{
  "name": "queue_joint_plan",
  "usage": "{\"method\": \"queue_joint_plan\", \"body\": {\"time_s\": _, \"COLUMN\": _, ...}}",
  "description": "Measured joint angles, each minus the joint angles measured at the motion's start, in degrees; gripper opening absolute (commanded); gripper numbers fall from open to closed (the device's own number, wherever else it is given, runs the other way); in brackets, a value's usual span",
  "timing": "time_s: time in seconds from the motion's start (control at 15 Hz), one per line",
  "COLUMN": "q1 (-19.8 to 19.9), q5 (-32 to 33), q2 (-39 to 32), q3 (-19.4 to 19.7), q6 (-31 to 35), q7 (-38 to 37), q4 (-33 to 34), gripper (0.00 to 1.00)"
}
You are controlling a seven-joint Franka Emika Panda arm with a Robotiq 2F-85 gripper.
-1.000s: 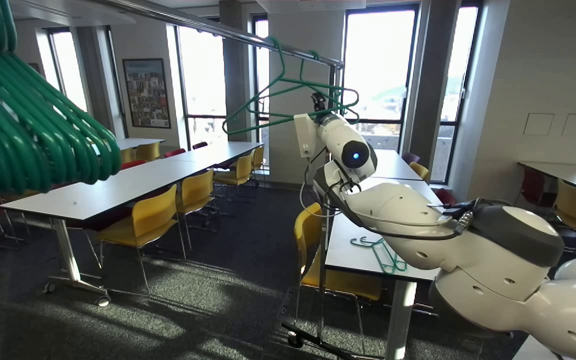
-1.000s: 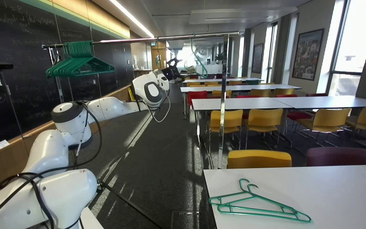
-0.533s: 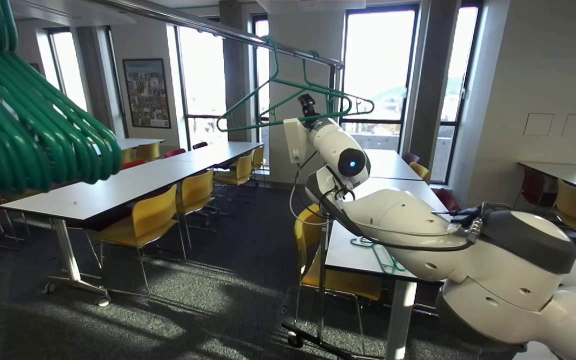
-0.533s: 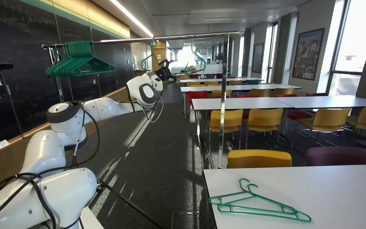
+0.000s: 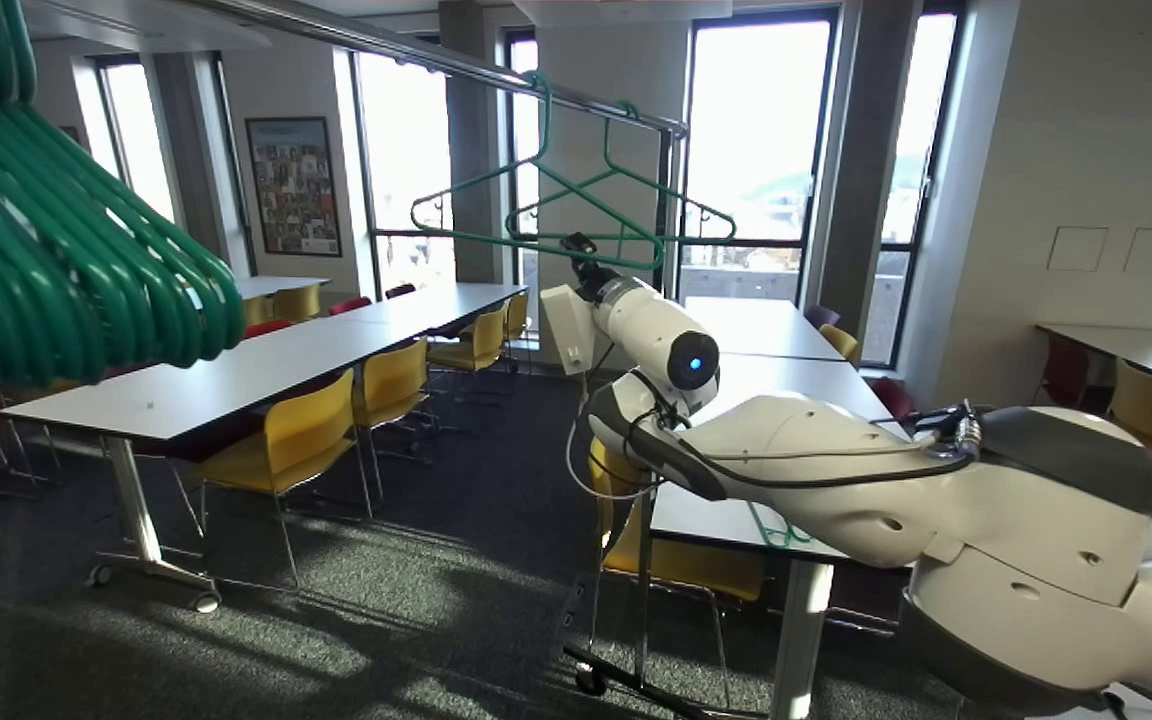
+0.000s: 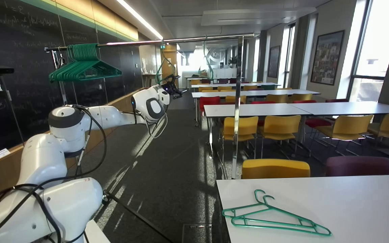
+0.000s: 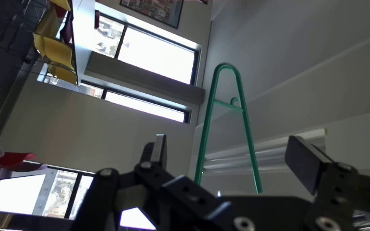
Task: Put one hanger on the cloth rack
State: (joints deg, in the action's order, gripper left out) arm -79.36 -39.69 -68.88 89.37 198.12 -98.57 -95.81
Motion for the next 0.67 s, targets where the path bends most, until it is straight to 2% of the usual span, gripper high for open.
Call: {"method": "queue_joint_plan", "body": {"time_s": 0.67, "q1": 0.5, "q5": 1.04, "q2": 0.11, "q3": 6.23, "q6": 0.06, "q7": 0.26, "q4": 6.01, "gripper": 1.0}}
